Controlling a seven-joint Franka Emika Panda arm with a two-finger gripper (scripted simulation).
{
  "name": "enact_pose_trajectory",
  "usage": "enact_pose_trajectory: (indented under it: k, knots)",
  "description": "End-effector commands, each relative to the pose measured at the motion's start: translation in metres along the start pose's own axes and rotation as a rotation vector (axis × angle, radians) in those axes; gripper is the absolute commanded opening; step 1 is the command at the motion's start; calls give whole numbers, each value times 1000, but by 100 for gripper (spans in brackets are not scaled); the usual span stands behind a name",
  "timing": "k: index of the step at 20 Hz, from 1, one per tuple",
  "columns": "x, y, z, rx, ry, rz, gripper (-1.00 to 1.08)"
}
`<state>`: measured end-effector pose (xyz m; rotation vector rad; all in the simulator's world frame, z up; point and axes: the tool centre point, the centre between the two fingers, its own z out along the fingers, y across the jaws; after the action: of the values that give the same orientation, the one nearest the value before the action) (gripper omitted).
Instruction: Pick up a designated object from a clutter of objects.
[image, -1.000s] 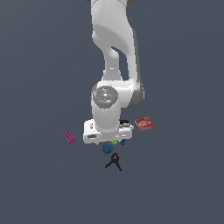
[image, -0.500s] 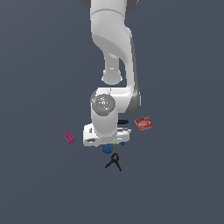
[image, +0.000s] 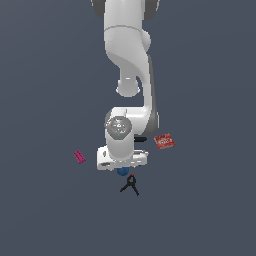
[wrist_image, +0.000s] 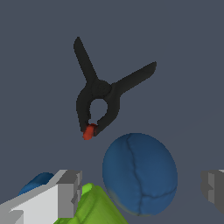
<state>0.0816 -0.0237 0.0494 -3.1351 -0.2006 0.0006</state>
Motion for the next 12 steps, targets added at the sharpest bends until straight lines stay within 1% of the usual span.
enact_pose_trajectory:
  k: [1, 6, 7, 12]
  knots:
    - [0, 0, 12, 0, 0, 0, 100]
    - [1, 0, 19, 0, 0, 0, 100]
    - [1, 0, 19, 0, 0, 0, -100]
    - [1, 0, 19, 0, 0, 0, -100]
